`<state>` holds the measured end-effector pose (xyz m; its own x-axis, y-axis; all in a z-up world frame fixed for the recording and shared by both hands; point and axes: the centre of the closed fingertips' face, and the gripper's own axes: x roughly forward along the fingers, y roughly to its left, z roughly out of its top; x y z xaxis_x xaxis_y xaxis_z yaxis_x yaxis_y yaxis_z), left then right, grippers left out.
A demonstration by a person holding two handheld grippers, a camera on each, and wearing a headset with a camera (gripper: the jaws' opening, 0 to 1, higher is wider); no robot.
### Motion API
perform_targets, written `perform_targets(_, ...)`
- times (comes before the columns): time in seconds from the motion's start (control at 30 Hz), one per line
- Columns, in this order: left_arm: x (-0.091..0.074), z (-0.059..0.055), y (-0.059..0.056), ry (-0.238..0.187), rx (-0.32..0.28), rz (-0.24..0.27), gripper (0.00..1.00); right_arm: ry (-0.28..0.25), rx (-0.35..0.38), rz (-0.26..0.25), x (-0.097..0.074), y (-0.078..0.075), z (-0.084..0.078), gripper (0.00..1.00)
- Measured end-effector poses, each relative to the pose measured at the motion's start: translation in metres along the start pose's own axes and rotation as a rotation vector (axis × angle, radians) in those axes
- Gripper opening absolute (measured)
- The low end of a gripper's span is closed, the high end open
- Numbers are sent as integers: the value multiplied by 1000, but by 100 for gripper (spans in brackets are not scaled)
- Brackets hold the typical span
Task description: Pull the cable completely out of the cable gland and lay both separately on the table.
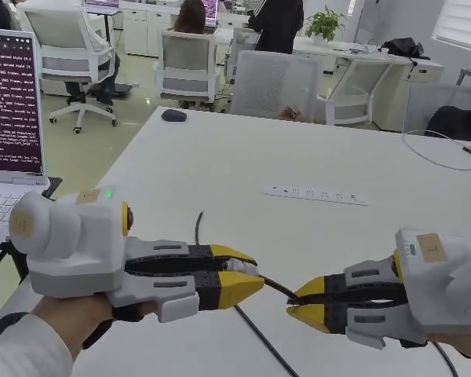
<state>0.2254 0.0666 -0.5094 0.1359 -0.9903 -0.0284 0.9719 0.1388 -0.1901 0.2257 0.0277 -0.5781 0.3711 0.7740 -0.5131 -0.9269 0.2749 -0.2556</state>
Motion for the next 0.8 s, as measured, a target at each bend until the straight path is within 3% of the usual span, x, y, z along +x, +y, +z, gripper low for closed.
perform_targets(0.33, 0, 0, 3, -4, -12, 6, 17, 64, 50, 4, 0, -1, -32, 4)
perform_targets(0.5, -2, 3, 5, -21, -20, 13, 17, 128, 113, -10, 0, -4, -57, 5)
perform_targets(0.8, -3, 1, 9, -15, -38, 38, 17, 160, 220, -51, 13, -15, -81, 6)
